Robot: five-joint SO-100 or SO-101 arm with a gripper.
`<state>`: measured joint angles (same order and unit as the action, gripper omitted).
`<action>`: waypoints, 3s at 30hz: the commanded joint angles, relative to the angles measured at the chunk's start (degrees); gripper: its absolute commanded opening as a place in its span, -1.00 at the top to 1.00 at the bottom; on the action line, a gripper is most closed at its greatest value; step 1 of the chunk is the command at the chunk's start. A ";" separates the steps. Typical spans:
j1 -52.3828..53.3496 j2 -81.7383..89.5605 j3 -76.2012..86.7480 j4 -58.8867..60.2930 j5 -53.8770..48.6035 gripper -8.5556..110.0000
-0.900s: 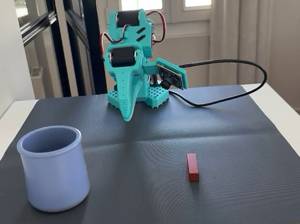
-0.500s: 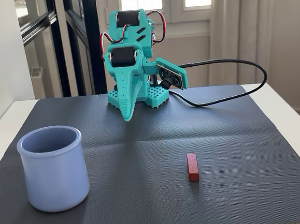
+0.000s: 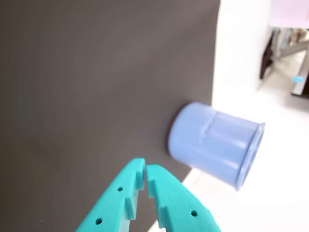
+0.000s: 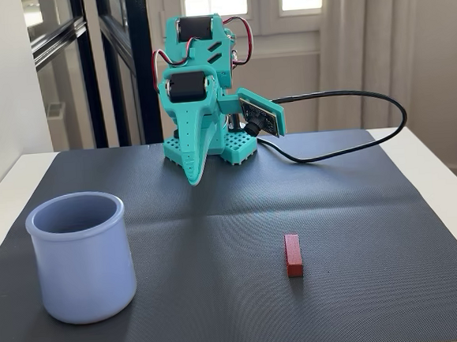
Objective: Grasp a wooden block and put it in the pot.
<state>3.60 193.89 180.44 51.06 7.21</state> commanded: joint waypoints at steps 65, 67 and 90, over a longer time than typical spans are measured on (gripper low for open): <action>-18.98 -78.22 -34.37 -34.45 96.33 0.85; -18.81 -78.49 -34.37 -33.66 96.33 0.85; -16.26 -89.47 -50.89 -21.27 99.32 0.85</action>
<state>-13.10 105.12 133.51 29.79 106.17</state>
